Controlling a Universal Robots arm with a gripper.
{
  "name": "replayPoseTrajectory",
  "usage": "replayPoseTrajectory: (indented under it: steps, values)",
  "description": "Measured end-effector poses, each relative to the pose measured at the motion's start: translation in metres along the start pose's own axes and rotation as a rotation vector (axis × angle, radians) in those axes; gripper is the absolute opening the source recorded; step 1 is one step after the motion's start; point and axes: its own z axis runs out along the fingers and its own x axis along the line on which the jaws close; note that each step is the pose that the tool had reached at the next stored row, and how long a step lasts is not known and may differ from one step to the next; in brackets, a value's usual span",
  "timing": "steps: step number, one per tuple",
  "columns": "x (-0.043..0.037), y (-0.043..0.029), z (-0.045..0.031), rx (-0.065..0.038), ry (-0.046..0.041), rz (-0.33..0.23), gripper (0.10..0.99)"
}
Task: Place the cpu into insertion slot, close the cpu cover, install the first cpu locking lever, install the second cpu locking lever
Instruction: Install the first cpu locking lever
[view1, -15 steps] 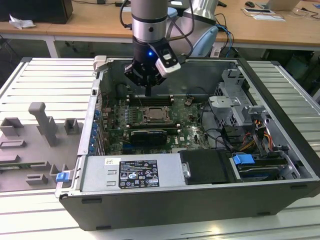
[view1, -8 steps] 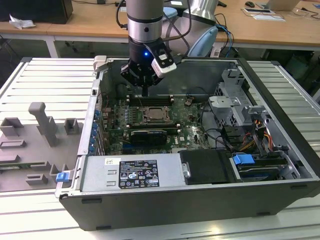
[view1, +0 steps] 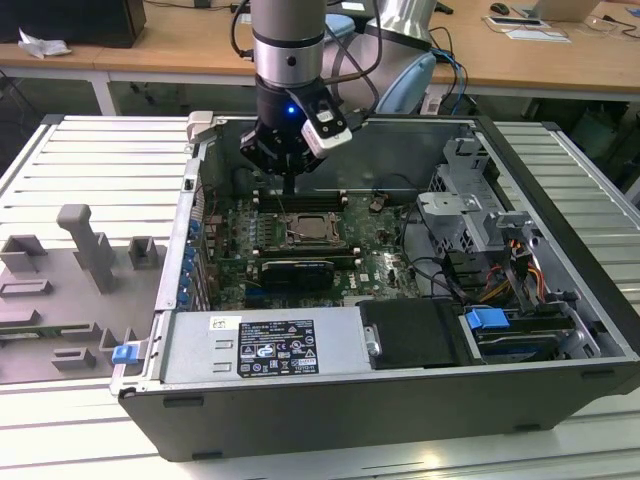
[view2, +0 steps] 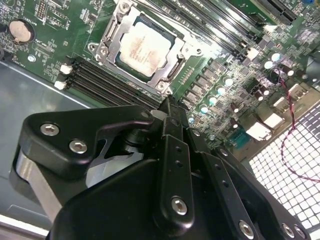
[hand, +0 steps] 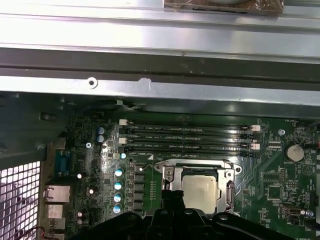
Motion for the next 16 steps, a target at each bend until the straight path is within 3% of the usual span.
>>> replayPoseTrajectory:
  steps: [5,12,16]
  values:
    - [0.0072,-0.0016,0.0005,-0.001,0.0011,-0.02,0.106]
    - [0.0244,-0.0013,0.0042,-0.001,0.0019,-0.033,0.106]
    - [0.0308,0.0013,0.0064,-0.001,0.0019,-0.033,0.106]
